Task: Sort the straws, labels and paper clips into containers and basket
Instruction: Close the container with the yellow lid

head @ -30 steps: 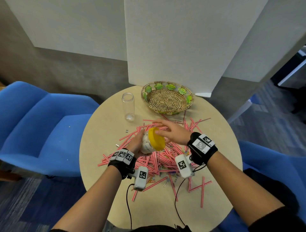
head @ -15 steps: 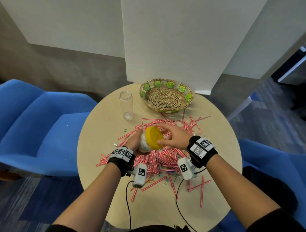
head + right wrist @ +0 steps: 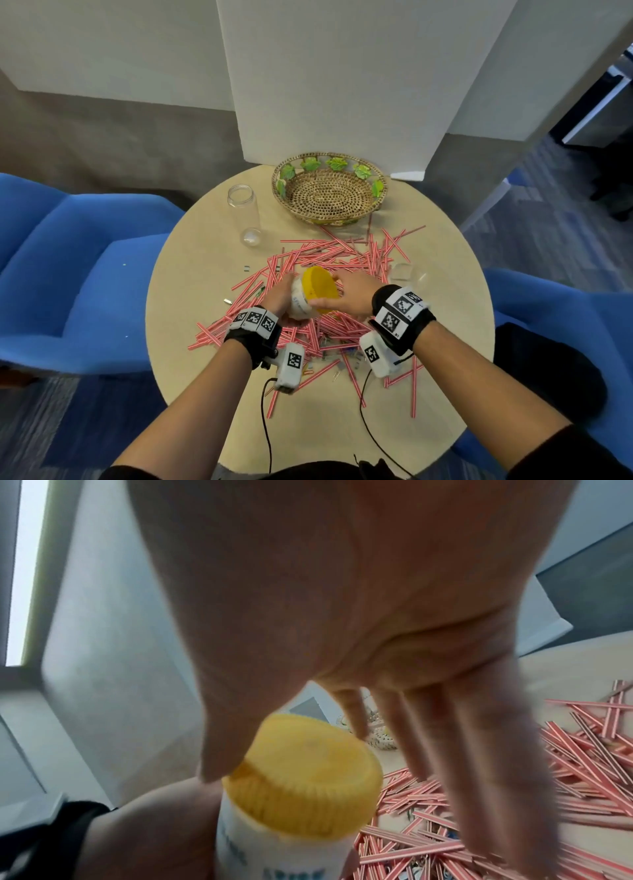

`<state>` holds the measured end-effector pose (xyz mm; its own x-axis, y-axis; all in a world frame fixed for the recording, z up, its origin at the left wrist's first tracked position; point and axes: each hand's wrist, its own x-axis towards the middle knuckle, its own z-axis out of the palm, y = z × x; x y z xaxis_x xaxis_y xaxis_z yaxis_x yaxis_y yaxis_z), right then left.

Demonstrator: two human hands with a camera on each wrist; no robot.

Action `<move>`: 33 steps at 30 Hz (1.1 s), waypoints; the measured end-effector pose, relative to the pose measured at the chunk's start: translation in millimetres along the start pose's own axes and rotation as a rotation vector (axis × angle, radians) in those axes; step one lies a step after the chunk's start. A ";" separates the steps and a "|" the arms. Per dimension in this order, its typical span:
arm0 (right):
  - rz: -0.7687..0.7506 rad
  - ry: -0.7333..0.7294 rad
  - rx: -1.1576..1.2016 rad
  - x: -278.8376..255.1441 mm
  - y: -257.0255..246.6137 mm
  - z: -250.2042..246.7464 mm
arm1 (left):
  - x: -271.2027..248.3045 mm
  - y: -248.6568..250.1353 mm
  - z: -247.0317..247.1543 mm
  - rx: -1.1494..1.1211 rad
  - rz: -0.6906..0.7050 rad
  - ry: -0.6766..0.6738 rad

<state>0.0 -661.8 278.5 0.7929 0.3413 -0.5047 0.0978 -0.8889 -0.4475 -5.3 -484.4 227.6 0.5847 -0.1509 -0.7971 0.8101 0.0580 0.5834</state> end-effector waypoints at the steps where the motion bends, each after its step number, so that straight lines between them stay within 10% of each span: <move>1: -0.040 0.008 0.032 0.9 2.7 1.8 | 2.1 -0.2 0.7 -0.017 -0.007 0.001; 21: -0.028 0.312 0.349 26.2 -1.2 23.8 | 36.9 18.2 -5.2 -0.114 -0.086 -0.027; 33: 0.031 0.307 0.393 49.2 34.3 -3.7 | 59.0 26.8 5.2 0.101 0.341 0.155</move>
<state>44.7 -676.7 241.1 0.9380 0.1585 -0.3083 -0.1159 -0.6949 -0.7098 50.6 -496.9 197.0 0.8254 0.0120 -0.5644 0.5645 -0.0200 0.8252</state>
